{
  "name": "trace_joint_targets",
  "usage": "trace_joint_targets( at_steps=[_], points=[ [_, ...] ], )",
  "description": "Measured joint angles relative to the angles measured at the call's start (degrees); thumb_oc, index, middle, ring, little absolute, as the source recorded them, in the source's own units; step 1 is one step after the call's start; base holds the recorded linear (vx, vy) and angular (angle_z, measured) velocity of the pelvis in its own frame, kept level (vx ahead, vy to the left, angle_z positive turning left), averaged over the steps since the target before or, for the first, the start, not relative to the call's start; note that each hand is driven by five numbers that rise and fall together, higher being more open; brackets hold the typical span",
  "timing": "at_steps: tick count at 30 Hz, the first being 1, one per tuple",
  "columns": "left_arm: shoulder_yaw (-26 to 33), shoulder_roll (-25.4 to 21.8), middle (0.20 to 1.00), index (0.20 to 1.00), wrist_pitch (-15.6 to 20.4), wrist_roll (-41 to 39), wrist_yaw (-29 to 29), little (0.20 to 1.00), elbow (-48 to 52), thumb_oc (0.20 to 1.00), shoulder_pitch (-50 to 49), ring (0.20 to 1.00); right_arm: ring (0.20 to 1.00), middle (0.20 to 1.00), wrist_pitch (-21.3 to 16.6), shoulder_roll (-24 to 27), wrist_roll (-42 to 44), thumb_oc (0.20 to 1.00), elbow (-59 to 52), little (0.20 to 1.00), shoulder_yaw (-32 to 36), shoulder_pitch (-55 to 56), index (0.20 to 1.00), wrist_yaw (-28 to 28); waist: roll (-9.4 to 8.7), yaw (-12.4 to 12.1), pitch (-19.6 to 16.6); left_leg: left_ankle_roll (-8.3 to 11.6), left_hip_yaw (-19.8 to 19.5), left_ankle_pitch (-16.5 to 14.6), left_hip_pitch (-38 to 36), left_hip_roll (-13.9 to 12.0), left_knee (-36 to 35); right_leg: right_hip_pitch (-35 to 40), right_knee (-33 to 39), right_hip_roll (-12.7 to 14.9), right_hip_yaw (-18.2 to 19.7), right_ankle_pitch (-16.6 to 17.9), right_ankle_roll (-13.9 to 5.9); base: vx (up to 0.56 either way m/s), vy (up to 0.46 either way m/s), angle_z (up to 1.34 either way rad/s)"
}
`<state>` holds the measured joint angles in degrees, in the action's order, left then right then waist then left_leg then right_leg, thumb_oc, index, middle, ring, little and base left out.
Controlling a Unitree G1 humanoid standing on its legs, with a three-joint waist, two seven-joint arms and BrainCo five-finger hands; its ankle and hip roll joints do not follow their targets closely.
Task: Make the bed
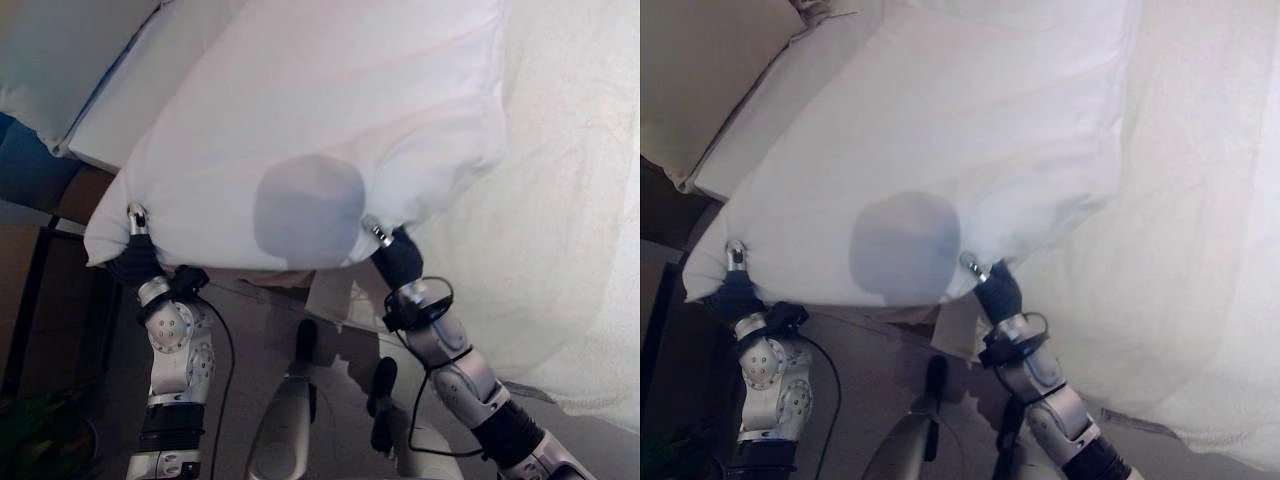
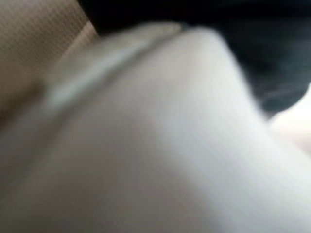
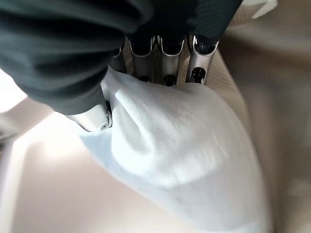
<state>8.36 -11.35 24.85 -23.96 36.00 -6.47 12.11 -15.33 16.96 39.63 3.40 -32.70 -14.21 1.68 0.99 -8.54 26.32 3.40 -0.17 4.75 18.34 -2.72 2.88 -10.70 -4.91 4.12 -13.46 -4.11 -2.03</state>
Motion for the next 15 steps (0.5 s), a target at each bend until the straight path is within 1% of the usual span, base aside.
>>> trace_joint_targets(
  at_steps=[1,2,4,5,7,8,10,13,15],
  points=[
    [-0.1,0.1,0.200,0.200,0.0,0.0,0.0,0.200,-1.8,0.200,0.1,0.200,0.200,0.200,0.7,0.0,-0.2,0.200,3.1,0.200,-1.1,-0.3,0.200,0.0,-0.02,0.0,0.0,0.00,-0.1,0.0,0.0,-0.1,0.0,0.2,0.2,0.0,-0.1,0.0,0.00,-0.01,-0.033,0.07],
    [-0.7,0.3,0.200,0.200,-0.2,0.0,0.0,0.200,-4.2,0.200,0.1,0.200,0.200,0.200,2.5,-0.2,-1.8,0.200,7.4,0.200,-2.8,-1.3,0.200,0.2,-0.09,0.0,0.1,0.01,-0.1,0.0,0.1,0.0,-0.1,0.2,0.4,-0.1,-0.4,0.0,-0.01,-0.01,-0.026,0.05],
    [-1.5,-0.8,0.200,0.200,-0.2,0.6,0.1,0.200,-13.9,0.200,2.5,0.200,0.200,0.200,4.2,-0.5,-5.7,0.200,12.7,0.200,-4.8,-3.2,0.200,0.6,-0.19,0.0,0.2,0.02,-0.1,0.0,0.1,-0.3,-0.2,0.3,0.7,-0.2,-0.7,0.1,0.01,-0.01,-0.021,0.00],
    [-1.9,-1.4,0.200,0.200,-1.5,0.4,0.1,0.200,-17.7,0.200,3.7,0.200,0.200,0.200,5.3,-0.5,-7.1,0.200,13.9,0.200,-5.3,-4.5,0.200,0.8,-0.35,0.0,0.4,0.03,-0.1,0.0,0.2,-0.3,-0.2,0.3,0.9,-0.3,-0.7,0.3,-0.03,0.00,-0.042,0.00],
    [-2.4,-2.0,0.200,0.200,-1.7,0.2,0.1,0.200,-18.3,0.200,4.1,0.200,0.200,0.200,5.7,-0.3,-9.8,0.200,14.5,0.200,-5.4,-6.4,0.200,1.3,-1.24,0.0,0.9,0.04,-0.2,0.1,0.4,-0.5,-0.3,0.3,1.6,-0.4,-0.9,0.6,0.02,0.00,-0.020,0.00],
    [-2.7,-2.9,0.200,0.200,-1.7,0.1,0.1,0.200,-20.5,0.200,5.3,0.200,0.200,0.200,5.7,-0.6,-9.8,0.200,15.9,0.200,-5.5,-7.8,0.200,1.3,-1.45,-0.2,1.0,0.06,-0.2,0.1,0.4,-0.5,-0.3,0.4,1.9,-0.4,-1.0,0.7,0.03,0.00,0.000,0.00],
    [-2.9,-5.2,0.200,0.200,-1.8,-0.5,0.1,0.200,-25.2,0.200,7.6,0.200,0.200,0.200,6.4,-2.3,-10.4,0.200,19.0,0.200,-6.6,-10.9,0.200,1.4,-1.49,-0.2,1.0,0.06,0.0,0.1,0.6,-0.7,-0.5,0.6,3.0,-0.7,-1.1,1.6,-0.14,0.01,-0.004,-0.05],
    [-3.0,-7.2,0.200,0.200,-2.0,-2.1,0.0,0.200,-26.5,0.200,9.0,0.200,0.200,0.200,6.7,-5.7,-10.8,0.200,23.8,0.200,-7.1,-13.4,0.200,2.2,-1.56,-0.2,1.1,0.07,0.0,0.1,1.1,-0.8,-0.5,0.5,3.9,-0.9,-1.1,2.0,-0.08,0.00,0.002,-0.02],
    [-3.3,-8.6,0.200,0.200,-2.0,-2.6,-0.2,0.200,-28.3,0.200,9.8,0.200,0.200,0.200,7.2,-8.8,-10.9,0.200,29.3,0.200,-8.1,-16.2,0.200,3.7,-1.70,-0.2,1.2,0.07,0.1,0.1,1.3,-1.0,-0.5,0.4,4.3,-1.1,-1.0,2.5,-0.27,0.00,0.019,-0.02]
  ],
)
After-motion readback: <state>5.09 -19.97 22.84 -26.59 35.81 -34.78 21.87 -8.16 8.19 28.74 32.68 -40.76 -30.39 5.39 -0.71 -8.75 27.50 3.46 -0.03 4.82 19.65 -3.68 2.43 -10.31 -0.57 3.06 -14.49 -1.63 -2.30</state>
